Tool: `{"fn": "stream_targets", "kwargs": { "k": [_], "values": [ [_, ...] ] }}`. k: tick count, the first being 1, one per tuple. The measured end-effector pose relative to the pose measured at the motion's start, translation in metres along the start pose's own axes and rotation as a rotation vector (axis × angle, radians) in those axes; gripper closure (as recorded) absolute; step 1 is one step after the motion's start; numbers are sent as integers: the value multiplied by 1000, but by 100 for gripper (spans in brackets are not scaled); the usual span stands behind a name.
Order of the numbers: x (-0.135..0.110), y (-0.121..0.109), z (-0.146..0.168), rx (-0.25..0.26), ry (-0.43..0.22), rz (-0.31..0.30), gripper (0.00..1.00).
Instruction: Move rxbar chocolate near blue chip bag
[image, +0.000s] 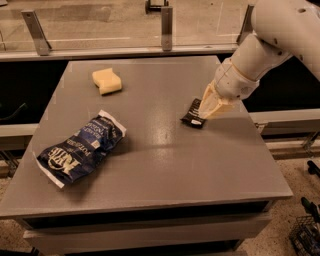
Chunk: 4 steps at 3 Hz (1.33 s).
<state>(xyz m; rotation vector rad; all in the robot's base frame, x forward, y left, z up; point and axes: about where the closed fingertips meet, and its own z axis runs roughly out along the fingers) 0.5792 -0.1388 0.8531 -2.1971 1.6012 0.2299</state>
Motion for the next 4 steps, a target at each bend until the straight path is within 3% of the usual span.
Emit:
{"fn": "stream_targets", "kwargs": {
  "k": [1, 2, 3, 4],
  "values": [
    [-7, -6, -21, 31, 24, -6, 100],
    [-9, -17, -39, 39, 43, 21, 83],
    [-14, -22, -45, 1, 149, 37, 59],
    [-12, -23, -53, -53, 301, -21, 37]
  ]
}}
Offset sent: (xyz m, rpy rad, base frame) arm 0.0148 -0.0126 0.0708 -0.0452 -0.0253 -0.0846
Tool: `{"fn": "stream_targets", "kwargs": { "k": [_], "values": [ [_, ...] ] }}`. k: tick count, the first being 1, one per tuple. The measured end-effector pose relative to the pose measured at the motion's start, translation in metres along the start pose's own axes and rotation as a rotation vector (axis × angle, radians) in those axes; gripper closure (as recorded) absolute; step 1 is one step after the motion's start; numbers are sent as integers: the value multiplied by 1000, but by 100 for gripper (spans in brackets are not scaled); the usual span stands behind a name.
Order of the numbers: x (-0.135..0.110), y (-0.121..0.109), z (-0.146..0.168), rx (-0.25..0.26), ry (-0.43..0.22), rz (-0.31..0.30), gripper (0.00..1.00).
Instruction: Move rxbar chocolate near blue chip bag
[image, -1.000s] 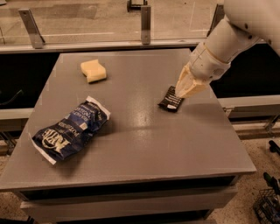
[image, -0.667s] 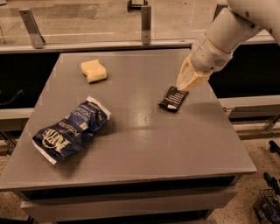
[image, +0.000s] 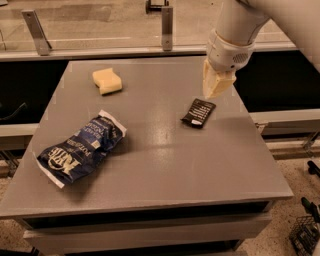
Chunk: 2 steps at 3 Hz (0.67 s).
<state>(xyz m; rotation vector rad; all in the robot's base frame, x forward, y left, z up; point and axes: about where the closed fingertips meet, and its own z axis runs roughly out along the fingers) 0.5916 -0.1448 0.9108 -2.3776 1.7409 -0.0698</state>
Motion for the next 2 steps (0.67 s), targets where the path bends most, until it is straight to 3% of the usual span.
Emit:
{"fn": "stream_targets", "kwargs": {
  "k": [1, 2],
  "values": [
    [3, -5, 2, 10, 25, -4, 14],
    [2, -9, 3, 23, 21, -5, 0]
  ]
}}
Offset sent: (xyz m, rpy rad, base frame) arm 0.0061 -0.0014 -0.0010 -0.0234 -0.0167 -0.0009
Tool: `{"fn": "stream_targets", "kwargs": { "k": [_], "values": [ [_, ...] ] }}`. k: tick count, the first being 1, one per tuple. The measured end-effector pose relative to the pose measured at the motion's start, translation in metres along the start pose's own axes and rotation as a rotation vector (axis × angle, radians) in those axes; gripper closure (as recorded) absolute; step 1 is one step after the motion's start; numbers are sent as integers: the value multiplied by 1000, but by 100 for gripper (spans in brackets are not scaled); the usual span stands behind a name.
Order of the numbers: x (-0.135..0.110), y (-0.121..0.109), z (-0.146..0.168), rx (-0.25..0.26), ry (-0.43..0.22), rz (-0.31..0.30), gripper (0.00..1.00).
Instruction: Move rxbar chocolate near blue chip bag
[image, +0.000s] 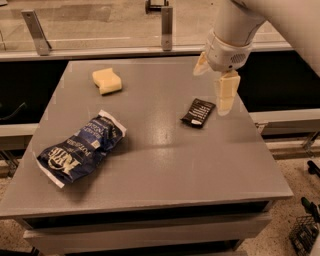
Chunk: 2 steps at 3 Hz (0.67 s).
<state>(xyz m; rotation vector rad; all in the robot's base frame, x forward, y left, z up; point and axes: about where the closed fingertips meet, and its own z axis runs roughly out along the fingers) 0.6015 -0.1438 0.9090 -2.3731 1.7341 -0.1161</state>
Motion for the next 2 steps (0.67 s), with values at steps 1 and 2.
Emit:
{"fn": "stream_targets", "kwargs": {
  "k": [1, 2],
  "values": [
    [0, 0, 0, 0, 0, 0, 0],
    [-5, -5, 4, 2, -1, -74, 0]
  ]
}}
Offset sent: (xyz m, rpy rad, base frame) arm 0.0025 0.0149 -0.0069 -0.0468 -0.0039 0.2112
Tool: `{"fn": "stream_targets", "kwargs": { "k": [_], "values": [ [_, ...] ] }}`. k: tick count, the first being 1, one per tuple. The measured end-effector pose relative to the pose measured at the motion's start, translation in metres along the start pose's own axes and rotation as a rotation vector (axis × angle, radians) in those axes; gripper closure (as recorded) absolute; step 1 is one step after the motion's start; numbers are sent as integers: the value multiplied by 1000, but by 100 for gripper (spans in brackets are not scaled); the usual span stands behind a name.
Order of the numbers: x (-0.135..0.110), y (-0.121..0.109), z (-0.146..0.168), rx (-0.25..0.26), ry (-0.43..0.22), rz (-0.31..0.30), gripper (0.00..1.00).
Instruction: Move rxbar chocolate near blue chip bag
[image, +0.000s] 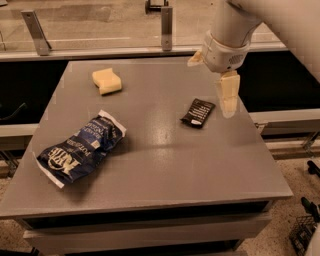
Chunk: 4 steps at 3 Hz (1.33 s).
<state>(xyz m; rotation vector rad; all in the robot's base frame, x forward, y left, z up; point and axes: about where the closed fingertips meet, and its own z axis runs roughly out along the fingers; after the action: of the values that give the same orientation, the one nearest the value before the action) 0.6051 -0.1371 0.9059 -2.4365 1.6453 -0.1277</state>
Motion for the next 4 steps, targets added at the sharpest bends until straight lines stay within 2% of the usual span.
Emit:
{"fn": "stream_targets", "kwargs": {
  "k": [2, 3, 4],
  "values": [
    [-20, -12, 17, -48, 15, -310, 0],
    [-21, -16, 32, -77, 18, -441, 0],
    [-16, -17, 51, -108, 2, -524, 0]
  ]
}}
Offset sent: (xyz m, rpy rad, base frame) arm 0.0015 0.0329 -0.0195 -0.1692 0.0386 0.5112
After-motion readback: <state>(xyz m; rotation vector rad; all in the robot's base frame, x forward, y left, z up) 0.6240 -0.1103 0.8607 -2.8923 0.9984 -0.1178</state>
